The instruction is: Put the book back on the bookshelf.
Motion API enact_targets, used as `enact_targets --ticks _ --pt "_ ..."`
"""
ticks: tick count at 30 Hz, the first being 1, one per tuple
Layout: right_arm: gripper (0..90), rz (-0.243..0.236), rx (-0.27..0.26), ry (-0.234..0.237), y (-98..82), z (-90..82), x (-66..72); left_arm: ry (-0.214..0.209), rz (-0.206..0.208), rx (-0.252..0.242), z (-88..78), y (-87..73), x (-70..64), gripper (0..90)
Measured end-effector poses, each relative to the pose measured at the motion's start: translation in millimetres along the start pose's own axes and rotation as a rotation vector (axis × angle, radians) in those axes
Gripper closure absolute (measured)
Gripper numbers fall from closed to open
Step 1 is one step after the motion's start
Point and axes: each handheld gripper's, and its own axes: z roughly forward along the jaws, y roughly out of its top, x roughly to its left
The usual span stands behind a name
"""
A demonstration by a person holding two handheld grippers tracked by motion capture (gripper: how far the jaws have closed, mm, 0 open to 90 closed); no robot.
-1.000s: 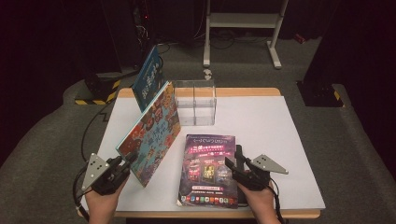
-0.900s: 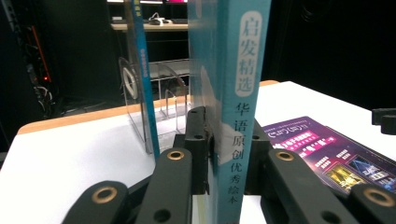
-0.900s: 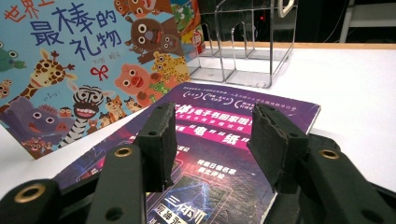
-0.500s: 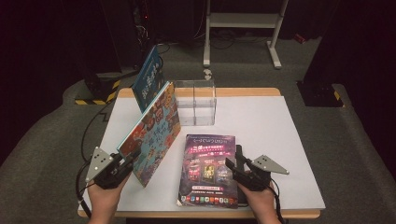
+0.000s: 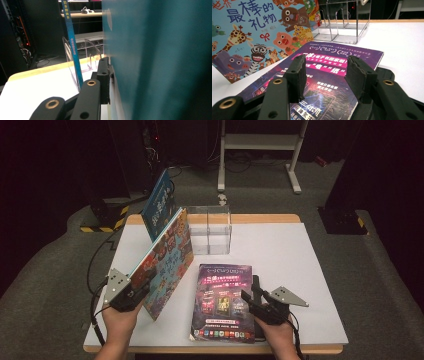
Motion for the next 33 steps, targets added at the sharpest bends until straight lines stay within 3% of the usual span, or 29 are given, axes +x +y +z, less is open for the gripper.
enact_targets --ticks 11,13,17,25,27,33 --pt "49.5 -0.004 -0.001 -0.008 0.2 -0.8 -0.8 0.021 0.026 -0.028 1.6 -1.4 -2.4 75.8" --pt "49.3 -0.026 0.003 -0.032 -0.4 -0.9 -2.2 0.026 0.056 -0.033 2.7 -2.6 -4.4 74.8" --pt "49.2 -0.033 0.012 -0.052 -1.9 -0.2 -5.6 0.017 0.066 -0.043 3.3 -3.6 -6.6 75.2" --pt "49.2 -0.041 0.023 -0.087 -0.8 -2.9 -15.5 -0.007 0.049 -0.035 2.8 -2.0 -3.8 79.3" --pt "49.2 -0.027 0.019 -0.088 -3.5 -4.5 -18.5 -0.028 0.025 -0.036 3.0 -1.6 -1.9 80.3" --pt "49.3 -0.002 0.01 -0.082 -5.4 -8.6 -22.8 -0.041 0.029 -0.022 6.1 0.9 -2.7 81.0"
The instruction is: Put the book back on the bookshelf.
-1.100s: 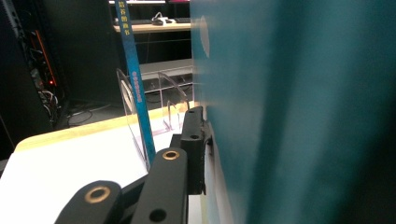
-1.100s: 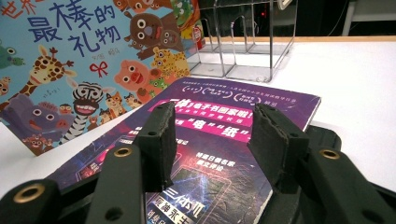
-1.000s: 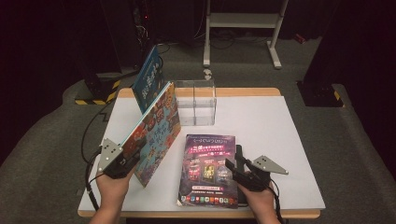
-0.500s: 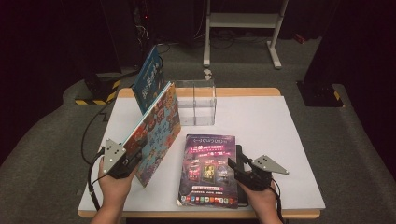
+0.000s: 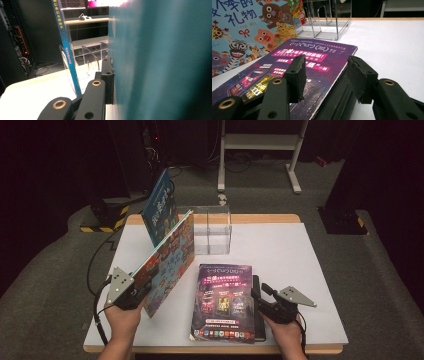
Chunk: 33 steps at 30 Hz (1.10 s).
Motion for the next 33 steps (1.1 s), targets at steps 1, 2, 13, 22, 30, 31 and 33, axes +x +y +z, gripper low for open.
enact_targets --ticks 1,2,13,22,30,31,33 --pt "49.3 0.0 0.0 0.0 0.0 0.0 0.0 0.0 0.0 0.0 0.0 0.0 0.0 81.0" --pt "49.3 0.002 0.0 0.001 -0.3 -0.1 -0.3 0.002 -0.012 0.003 1.4 2.1 1.4 81.0" --pt "49.4 0.01 -0.003 0.004 -0.5 -0.6 -2.1 0.0 -0.064 0.027 20.0 22.6 11.2 81.4" --pt "49.5 0.019 -0.013 0.006 0.6 -3.5 -4.3 -0.012 -0.089 0.046 32.0 37.2 9.1 81.6" --pt "49.5 0.024 -0.023 0.01 2.3 -6.4 -5.9 0.004 -0.081 0.021 21.7 51.5 9.3 81.6" --pt "49.5 0.024 -0.023 0.01 2.3 -6.4 -5.9 0.01 -0.08 0.022 19.6 52.3 10.7 81.6" --pt "49.6 0.023 -0.027 0.012 3.0 -6.8 -5.6 0.036 -0.079 0.01 14.8 52.7 14.2 81.6"
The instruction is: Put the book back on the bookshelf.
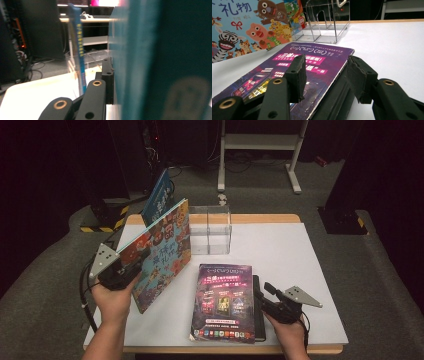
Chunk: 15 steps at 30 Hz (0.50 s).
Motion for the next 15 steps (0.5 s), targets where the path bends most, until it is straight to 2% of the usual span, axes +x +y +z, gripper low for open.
enact_targets --ticks 5,9,13,14,15 --pt "49.6 -0.002 0.0 0.001 0.0 0.0 0.8 0.041 0.021 -0.022 -4.6 2.4 3.7 81.6" --pt "49.6 -0.002 0.001 0.002 0.3 0.5 1.5 0.056 0.026 -0.035 -3.4 2.3 4.2 81.6" --pt "49.6 -0.006 0.002 0.005 0.2 0.8 2.1 0.069 0.032 -0.041 7.5 -2.1 1.7 81.5" --pt "49.6 -0.006 0.001 0.007 0.3 0.5 2.7 0.082 0.056 -0.047 15.2 -5.5 -1.3 81.5" --pt "49.6 -0.006 0.001 0.007 0.3 0.5 2.7 0.082 0.056 -0.047 15.2 -5.5 -1.3 81.5"
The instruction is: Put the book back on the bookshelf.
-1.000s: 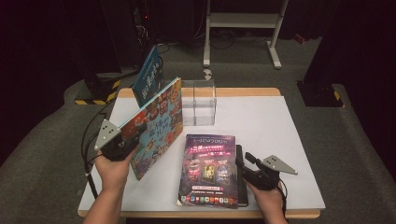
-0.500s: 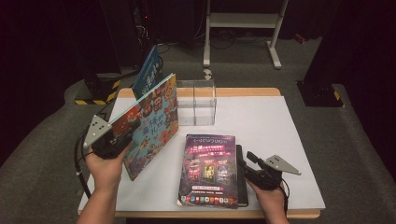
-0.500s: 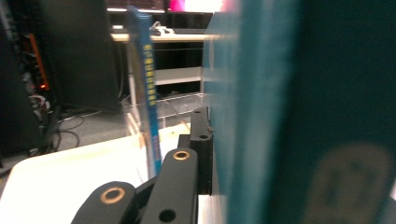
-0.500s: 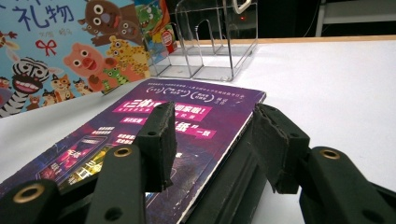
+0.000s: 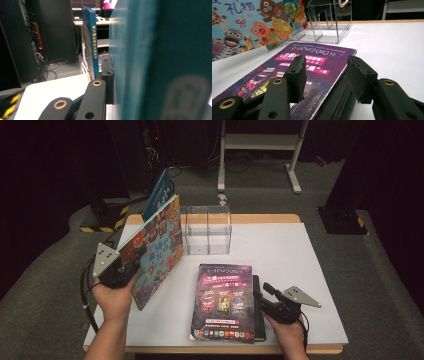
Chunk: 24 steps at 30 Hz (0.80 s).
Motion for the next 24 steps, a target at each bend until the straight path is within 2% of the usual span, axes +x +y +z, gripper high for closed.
enact_targets --ticks 3,6,7,10,16,24 --pt "49.6 0.002 -0.003 0.001 0.2 -0.8 -0.1 0.014 0.027 -0.009 12.0 -3.7 -7.0 81.5" --pt "49.6 0.007 -0.002 0.005 0.4 -0.7 -0.6 0.022 0.032 -0.022 27.7 -6.4 -13.1 81.5" --pt "49.6 0.007 -0.002 0.005 0.4 -0.7 -0.6 0.022 0.032 -0.022 27.7 -6.4 -13.1 81.5" --pt "49.7 0.004 -0.006 0.009 0.7 -1.5 -0.2 0.048 0.057 -0.025 41.2 -10.0 -16.4 81.5" --pt "49.7 0.019 -0.009 0.025 1.0 -2.3 -0.6 0.085 0.028 -0.049 65.5 -15.3 -12.7 81.5" --pt "49.7 0.018 -0.004 0.029 0.3 -1.5 0.2 0.104 0.023 -0.074 83.2 -20.9 -10.7 81.4"
